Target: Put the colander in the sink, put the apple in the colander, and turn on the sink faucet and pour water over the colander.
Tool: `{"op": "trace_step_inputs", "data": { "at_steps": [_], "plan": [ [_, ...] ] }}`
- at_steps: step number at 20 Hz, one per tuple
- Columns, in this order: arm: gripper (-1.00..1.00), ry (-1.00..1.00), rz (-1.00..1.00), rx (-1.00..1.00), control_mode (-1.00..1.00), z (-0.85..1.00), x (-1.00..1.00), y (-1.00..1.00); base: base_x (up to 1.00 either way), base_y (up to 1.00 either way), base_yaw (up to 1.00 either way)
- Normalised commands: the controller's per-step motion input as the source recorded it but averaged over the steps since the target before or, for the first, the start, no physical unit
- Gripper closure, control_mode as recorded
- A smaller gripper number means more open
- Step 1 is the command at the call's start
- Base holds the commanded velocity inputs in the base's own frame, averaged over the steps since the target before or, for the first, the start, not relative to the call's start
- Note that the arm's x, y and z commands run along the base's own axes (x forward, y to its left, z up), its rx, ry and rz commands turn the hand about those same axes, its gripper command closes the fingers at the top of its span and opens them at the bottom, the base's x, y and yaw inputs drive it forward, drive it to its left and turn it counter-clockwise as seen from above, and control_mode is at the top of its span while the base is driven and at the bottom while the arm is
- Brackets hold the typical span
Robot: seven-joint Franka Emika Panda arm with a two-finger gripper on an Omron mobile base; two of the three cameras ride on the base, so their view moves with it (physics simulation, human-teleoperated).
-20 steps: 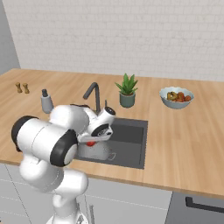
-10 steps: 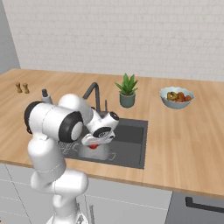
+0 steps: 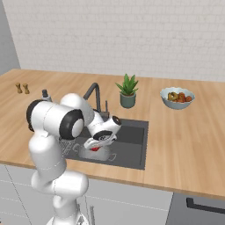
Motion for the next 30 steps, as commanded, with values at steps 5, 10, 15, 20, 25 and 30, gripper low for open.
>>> {"op": "trace_step_inputs", "data": {
  "at_steps": [5, 10, 15, 20, 25, 30],
  "plan": [
    [1.00, -0.17, 0.00, 0.00, -1.00, -0.20, -0.06, 0.17, 0.00, 0.00, 0.00],
    [1.00, -0.07, 0.00, -0.01, -1.00, -0.33, 0.03, 0.18, 0.00, 0.00, 0.00],
    [1.00, 0.00, 0.00, 0.00, -1.00, -0.25, 0.25, 0.06, 0.00, 0.00, 0.00],
    [1.00, 0.03, -0.02, 0.00, -1.00, -0.08, 0.25, 0.01, 0.00, 0.00, 0.00],
    [-1.00, 0.03, -0.04, 0.00, -1.00, -0.11, 0.14, 0.09, 0.00, 0.00, 0.00],
    [-1.00, 0.00, -0.04, 0.00, -1.00, 0.10, 0.00, 0.00, 0.00, 0.00, 0.00]
  ]
}}
